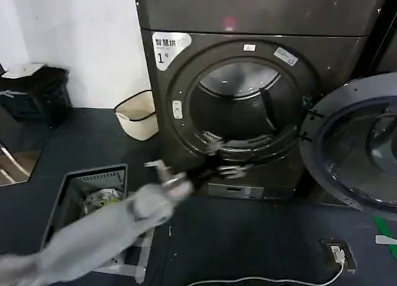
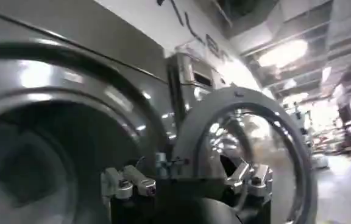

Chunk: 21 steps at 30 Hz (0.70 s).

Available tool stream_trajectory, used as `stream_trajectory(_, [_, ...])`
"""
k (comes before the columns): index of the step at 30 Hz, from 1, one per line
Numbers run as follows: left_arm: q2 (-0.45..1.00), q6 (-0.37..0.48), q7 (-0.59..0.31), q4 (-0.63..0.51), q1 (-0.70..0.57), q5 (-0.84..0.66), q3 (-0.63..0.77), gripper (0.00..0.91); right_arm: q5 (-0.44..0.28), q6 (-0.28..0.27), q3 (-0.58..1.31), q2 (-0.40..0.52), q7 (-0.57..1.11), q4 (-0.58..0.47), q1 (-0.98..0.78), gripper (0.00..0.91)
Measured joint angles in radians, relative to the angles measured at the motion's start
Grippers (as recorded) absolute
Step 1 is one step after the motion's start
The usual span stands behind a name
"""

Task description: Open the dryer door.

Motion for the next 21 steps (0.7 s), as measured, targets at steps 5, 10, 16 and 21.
stream_trajectory(5, [0.229, 0.019, 0.065, -0.1, 0.132, 0.052, -0.093, 0.907, -0.041, -0.007, 0.021, -0.015, 0.001, 0.016, 0.022, 0.907])
stream_trajectory(10, [0.436, 0.024, 0.095, -0.113, 0.234, 0.069, -0.178, 0.907, -0.074, -0.005, 0.047, -0.032, 0.001, 0.008, 0.024, 0.907])
stream_trajectory(16, [0.621, 0.061, 0.184, -0.053, 0.26, 0.149, -0.199, 0.907, -0.074, 0.011, 0.07, -0.05, 0.001, -0.023, 0.019, 0.907])
stream_trajectory(21, [0.732, 0.182, 0.293, 0.018, 0.268, 0.25, -0.218, 0.907, -0.071, 0.012, 0.078, -0.065, -0.003, -0.047, 0.019, 0.907])
